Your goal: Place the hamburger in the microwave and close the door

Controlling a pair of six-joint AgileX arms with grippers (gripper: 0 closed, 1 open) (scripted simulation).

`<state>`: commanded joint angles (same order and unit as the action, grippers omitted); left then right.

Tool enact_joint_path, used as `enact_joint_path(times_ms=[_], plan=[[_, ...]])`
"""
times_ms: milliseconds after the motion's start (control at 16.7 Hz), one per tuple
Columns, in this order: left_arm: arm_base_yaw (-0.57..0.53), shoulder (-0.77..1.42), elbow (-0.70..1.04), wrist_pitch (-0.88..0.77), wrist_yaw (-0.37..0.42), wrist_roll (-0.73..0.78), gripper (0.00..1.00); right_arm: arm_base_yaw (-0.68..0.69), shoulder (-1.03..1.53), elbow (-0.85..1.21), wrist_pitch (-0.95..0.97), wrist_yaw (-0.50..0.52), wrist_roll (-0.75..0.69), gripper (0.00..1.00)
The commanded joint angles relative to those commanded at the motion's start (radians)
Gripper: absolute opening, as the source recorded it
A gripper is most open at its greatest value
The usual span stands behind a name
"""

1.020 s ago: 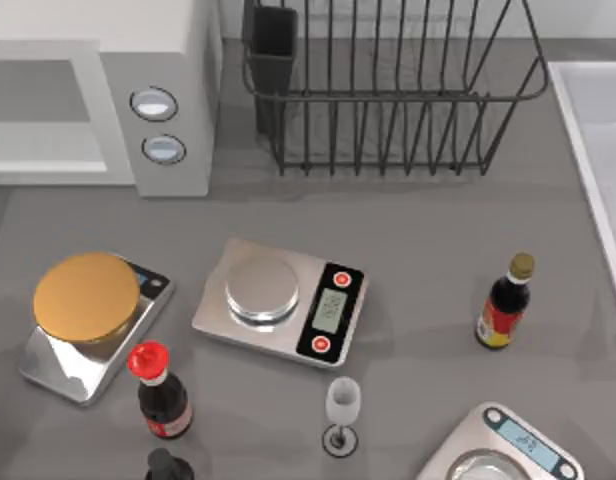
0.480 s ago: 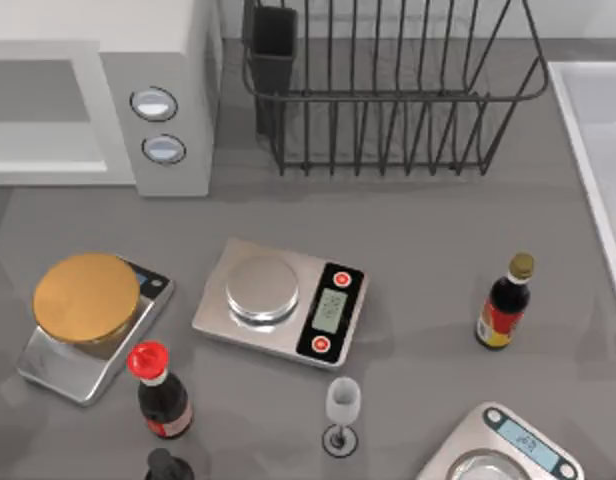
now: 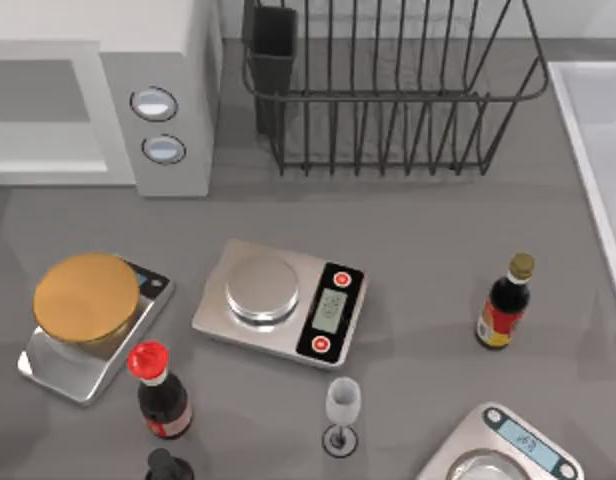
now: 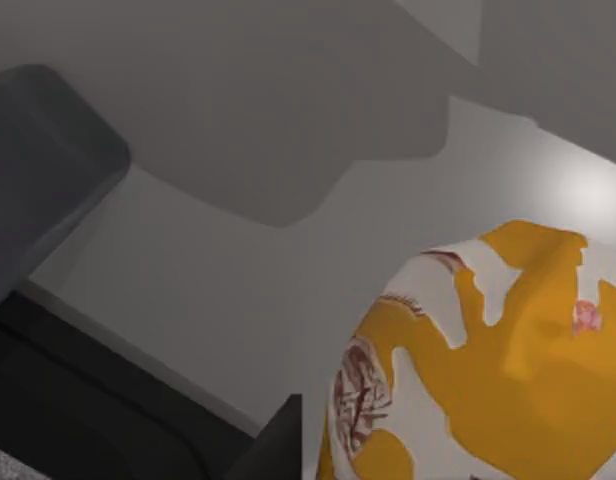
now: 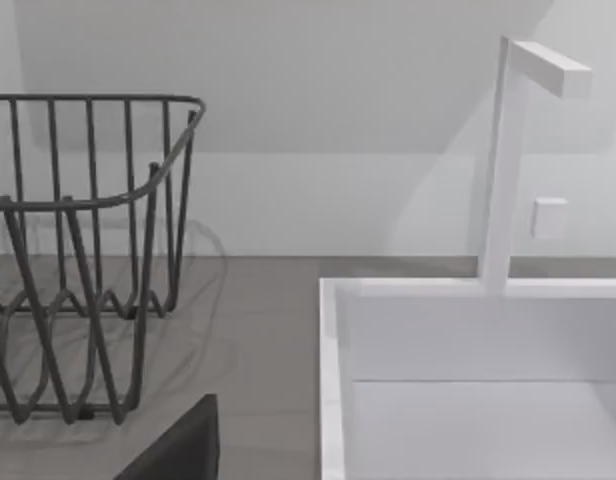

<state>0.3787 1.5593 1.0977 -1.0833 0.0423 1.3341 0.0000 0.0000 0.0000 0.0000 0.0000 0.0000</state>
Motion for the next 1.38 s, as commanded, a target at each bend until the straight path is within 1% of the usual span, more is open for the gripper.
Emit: enact_joint_path(times_ms=[120,300,540,720,960,1200,1380], plan=[[-0.055,-0.01,-0.033,0.071,0.066,-0.08,0.0,0.0,0.0,0.0,0.0,0.0,0.0,1.0],[-0.132,-0.019,-0.088,0.246,0.153,-0.255,0.0,0.0,0.0,0.0,0.0,0.0,0.0,1.0],[-0.22,-0.032,-0.179,0.532,0.215,-0.513,0.0,0.0,0.0,0.0,0.0,0.0,0.0,1.0],[-0.262,-0.003,-0.209,0.752,0.237,-0.66,0.0,0.0,0.0,0.0,0.0,0.0,0.0,1.0],[-0.291,0.052,-0.223,1.01,0.245,-0.833,0.0,0.0,0.0,0.0,0.0,0.0,0.0,1.0],[-0.3,0.216,-0.229,1.391,0.257,-1.004,0.0,0.0,0.0,0.0,0.0,0.0,0.0,1.0],[-0.284,0.368,-0.202,1.657,0.234,-1.12,0.0,0.0,0.0,0.0,0.0,0.0,0.0,1.0]])
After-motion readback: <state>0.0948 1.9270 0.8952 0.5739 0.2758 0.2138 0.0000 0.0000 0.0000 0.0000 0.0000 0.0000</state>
